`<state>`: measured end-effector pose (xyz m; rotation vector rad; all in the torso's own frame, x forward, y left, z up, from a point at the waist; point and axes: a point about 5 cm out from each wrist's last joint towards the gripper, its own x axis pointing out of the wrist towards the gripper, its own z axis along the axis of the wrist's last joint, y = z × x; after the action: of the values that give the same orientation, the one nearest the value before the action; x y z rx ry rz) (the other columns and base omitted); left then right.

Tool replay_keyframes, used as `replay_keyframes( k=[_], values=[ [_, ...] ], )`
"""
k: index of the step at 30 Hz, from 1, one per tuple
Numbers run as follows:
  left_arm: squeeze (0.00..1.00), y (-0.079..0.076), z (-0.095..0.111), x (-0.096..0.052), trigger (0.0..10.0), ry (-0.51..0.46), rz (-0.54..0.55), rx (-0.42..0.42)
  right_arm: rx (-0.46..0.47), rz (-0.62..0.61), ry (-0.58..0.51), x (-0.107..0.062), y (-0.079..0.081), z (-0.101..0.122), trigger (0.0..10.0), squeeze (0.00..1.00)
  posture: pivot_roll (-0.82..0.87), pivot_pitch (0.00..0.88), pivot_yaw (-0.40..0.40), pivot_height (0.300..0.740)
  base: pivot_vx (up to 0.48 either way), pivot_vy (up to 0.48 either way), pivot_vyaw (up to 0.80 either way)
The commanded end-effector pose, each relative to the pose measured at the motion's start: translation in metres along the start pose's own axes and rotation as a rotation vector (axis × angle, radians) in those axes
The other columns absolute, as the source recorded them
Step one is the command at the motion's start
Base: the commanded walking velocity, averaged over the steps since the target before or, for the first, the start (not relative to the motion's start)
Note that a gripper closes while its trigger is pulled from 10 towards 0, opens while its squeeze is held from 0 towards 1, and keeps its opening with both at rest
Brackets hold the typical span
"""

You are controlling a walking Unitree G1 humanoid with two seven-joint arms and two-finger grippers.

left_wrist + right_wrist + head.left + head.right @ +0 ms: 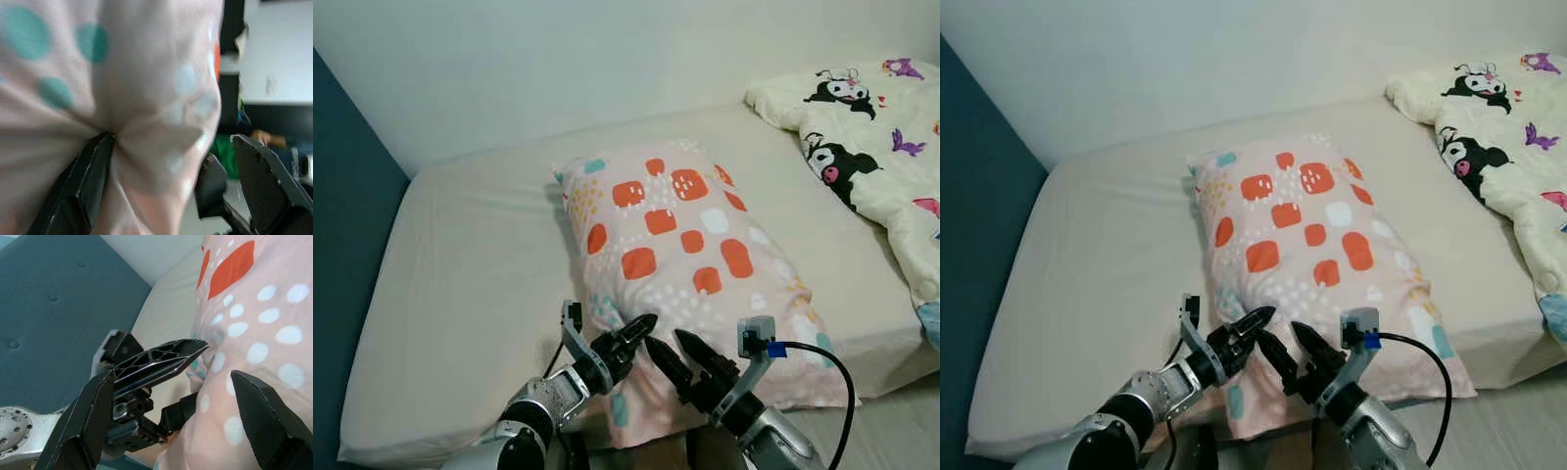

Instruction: Clean up the room

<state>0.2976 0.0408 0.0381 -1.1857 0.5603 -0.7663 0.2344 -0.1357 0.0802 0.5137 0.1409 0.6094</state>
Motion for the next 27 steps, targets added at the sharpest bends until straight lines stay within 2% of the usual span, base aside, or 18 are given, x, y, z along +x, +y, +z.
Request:
replay_keyframes(
  k=[1,2,3,4,6,7,9,14,20,21,22,23,25,27],
  values=[
    [0.00,-0.031,-0.079,0.041,10.0,0.167,-0.147,-0.112,0.017,-0.005,0.020,-0.001,0.003,-0.006,10.0,0.00,-0.15,0.255,0.116,0.625,0.000,0.000,0.00],
    [0.00,-0.031,-0.079,0.041,10.0,0.167,-0.147,-0.112,0.017,-0.005,0.020,-0.001,0.003,-0.006,10.0,0.00,-0.15,0.255,0.116,0.625,0.000,0.000,0.00],
    [0.00,-0.031,-0.083,0.042,10.0,0.194,-0.143,-0.058,0.014,-0.010,0.024,-0.001,0.002,-0.007,10.0,0.00,-0.15,0.256,0.116,0.625,0.000,0.000,0.00],
    [0.00,-0.031,-0.083,0.042,10.0,0.194,-0.143,-0.058,0.014,-0.010,0.024,-0.001,0.002,-0.007,10.0,0.00,-0.15,0.256,0.116,0.625,0.000,0.000,0.00],
    [0.00,-0.030,-0.087,0.042,10.0,0.232,-0.128,0.030,0.008,-0.027,0.027,-0.001,0.000,-0.007,10.0,0.00,-0.15,0.253,0.115,0.625,0.000,0.000,0.00],
    [0.00,-0.030,-0.087,0.042,10.0,0.232,-0.128,0.030,0.008,-0.027,0.027,-0.001,0.000,-0.007,10.0,0.00,-0.15,0.253,0.115,0.625,0.000,0.000,0.00],
    [0.00,-0.030,-0.089,0.043,10.0,0.254,-0.106,0.104,0.006,-0.062,0.021,-0.002,-0.006,-0.006,10.0,0.00,-0.15,0.251,0.114,0.625,0.000,0.000,0.00],
    [0.00,-0.030,-0.088,0.045,10.0,0.249,-0.076,0.140,-0.005,-0.118,0.011,-0.006,-0.016,-0.003,10.0,0.00,-0.15,0.251,0.112,0.625,0.000,0.000,0.00],
    [0.00,-0.033,-0.091,0.049,10.0,0.231,-0.055,0.113,-0.027,-0.156,0.005,-0.010,-0.025,0.002,10.0,0.00,-0.15,0.246,0.108,0.625,0.000,0.000,0.00],
    [0.00,-0.033,-0.096,0.049,10.0,0.255,-0.067,0.156,-0.026,-0.134,-0.025,-0.012,-0.024,0.011,10.0,0.00,-0.15,0.240,0.107,0.625,0.000,0.000,0.00],
    [0.00,-0.033,-0.096,0.049,10.0,0.255,-0.067,0.156,-0.026,-0.134,-0.025,-0.012,-0.024,0.011,10.0,0.00,-0.15,0.240,0.107,0.625,0.000,0.000,0.00],
    [0.00,-0.033,-0.097,0.048,10.0,0.270,-0.068,0.211,-0.047,-0.141,-0.059,-0.017,-0.028,0.023,10.0,0.00,-0.15,0.236,0.105,0.625,0.000,0.000,0.00],
    [0.00,-0.032,-0.096,0.048,10.0,0.272,-0.065,0.234,-0.061,-0.159,-0.069,-0.020,-0.031,0.028,10.0,0.00,-0.15,0.236,0.105,0.625,0.000,0.000,0.00],
    [0.00,-0.030,-0.087,0.047,10.0,0.247,-0.051,0.284,-0.110,-0.240,-0.095,-0.032,-0.044,0.043,10.0,0.00,-0.15,0.233,0.104,0.625,0.000,0.000,0.00]
  ],
)
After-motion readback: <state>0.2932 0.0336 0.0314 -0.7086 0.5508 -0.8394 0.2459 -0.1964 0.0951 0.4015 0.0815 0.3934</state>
